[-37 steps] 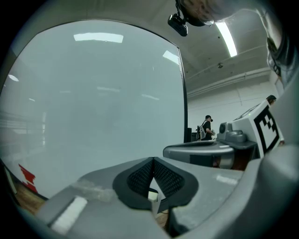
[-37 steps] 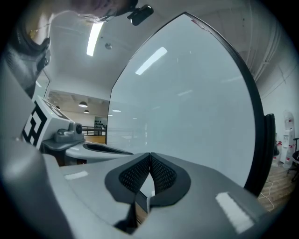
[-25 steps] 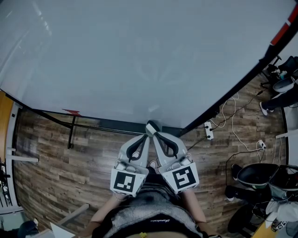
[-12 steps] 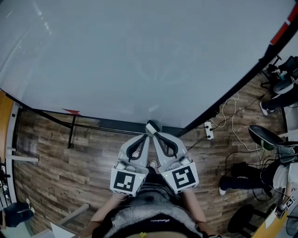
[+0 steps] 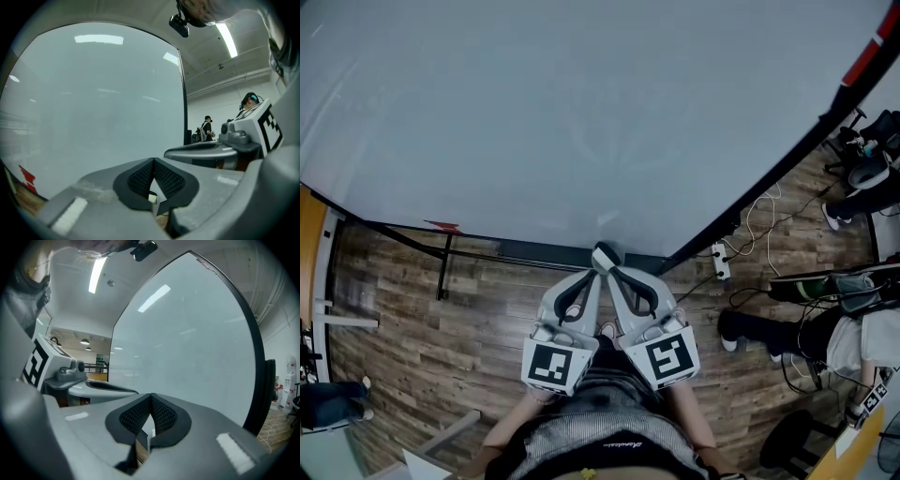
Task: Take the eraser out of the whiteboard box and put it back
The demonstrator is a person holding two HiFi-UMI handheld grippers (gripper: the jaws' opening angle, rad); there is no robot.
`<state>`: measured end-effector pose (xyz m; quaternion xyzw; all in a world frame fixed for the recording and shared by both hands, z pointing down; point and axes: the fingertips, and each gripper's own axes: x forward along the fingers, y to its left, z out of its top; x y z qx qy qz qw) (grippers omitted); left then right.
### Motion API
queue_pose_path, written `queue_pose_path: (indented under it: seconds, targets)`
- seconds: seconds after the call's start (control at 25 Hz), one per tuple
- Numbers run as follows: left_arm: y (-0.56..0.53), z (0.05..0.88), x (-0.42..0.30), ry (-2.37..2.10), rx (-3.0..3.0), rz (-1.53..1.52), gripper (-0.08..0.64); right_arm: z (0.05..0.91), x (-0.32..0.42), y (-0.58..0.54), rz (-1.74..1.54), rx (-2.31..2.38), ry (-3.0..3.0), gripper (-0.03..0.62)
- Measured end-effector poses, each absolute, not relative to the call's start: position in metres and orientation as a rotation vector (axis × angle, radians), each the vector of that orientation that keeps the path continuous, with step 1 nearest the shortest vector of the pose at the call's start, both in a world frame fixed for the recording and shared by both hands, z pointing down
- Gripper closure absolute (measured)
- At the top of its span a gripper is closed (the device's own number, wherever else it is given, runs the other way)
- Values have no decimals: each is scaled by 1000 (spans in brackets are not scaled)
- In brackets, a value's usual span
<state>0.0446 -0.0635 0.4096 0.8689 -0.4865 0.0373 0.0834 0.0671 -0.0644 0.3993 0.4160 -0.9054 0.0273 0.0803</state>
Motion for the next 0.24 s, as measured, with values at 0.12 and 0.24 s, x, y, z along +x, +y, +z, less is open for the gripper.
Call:
queue_pose_path:
  seconds: [0.12, 0.24]
  targets:
    - [-63, 409, 44, -1454, 2595, 112, 560, 399, 65, -64, 77, 1235, -2707, 592]
    - [-62, 409, 43, -1452, 2596, 114, 560, 400, 63, -63, 76, 1224, -2705, 592]
